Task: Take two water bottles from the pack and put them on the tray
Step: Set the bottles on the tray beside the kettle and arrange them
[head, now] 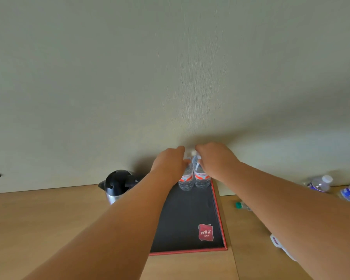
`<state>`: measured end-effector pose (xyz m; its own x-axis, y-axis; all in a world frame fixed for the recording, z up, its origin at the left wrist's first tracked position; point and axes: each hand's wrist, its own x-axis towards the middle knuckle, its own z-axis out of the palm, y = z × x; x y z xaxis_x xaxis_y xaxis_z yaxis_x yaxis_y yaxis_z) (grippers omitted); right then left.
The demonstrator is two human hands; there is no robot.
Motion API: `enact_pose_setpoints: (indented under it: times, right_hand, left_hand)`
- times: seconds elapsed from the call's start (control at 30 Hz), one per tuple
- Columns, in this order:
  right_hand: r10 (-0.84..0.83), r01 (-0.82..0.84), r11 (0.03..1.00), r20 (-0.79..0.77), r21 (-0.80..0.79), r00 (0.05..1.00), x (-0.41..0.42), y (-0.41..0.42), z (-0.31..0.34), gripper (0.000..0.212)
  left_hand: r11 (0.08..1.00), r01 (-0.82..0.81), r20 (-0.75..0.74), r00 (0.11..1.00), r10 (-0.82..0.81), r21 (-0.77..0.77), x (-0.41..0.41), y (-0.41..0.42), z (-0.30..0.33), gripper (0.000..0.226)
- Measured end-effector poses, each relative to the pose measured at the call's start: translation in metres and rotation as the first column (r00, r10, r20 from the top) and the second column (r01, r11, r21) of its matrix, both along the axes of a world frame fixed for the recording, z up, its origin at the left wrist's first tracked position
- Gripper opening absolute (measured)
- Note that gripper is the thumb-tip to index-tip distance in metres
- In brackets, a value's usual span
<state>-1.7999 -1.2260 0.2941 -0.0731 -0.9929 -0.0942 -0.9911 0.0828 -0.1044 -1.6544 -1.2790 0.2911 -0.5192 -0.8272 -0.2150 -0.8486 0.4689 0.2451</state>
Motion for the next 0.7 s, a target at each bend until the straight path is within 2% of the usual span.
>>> enact_pose_setpoints:
  times: [0.13,0.33,0.5,0.6,0.7]
  right_hand:
    - [-0.061,0.061,0.998,0.04,0.003,0.997,0.004,0.007,0.002,0.018]
    - [-0.116,0.116,0.993,0.088,0.003,0.989,0.004,0.013,0.003,0.02]
    - [-0.085,0.085,0.996,0.088,0.0,0.992,0.007,0.01,0.001,0.017]
    - [-0.088,0.089,0.996,0.093,-0.003,0.992,0.007,0.009,0.0,0.005]
    - [-0.106,0.106,0.994,0.072,-0.006,0.992,0.008,0.008,-0.002,0.008]
  left_hand:
    - [0.999,-0.025,-0.03,0.999,0.025,0.021,0.003,0.007,0.0,0.039]
    - [0.996,0.084,0.031,0.996,-0.084,0.006,-0.001,0.013,0.0,0.023]
    - [0.998,0.047,-0.004,0.999,-0.047,-0.033,-0.001,0.007,-0.001,0.022]
    - [0.999,-0.018,-0.05,0.999,0.016,-0.03,-0.002,0.007,-0.005,0.015]
    - [0.998,-0.055,-0.046,0.998,0.053,-0.038,-0.006,0.011,-0.009,0.017]
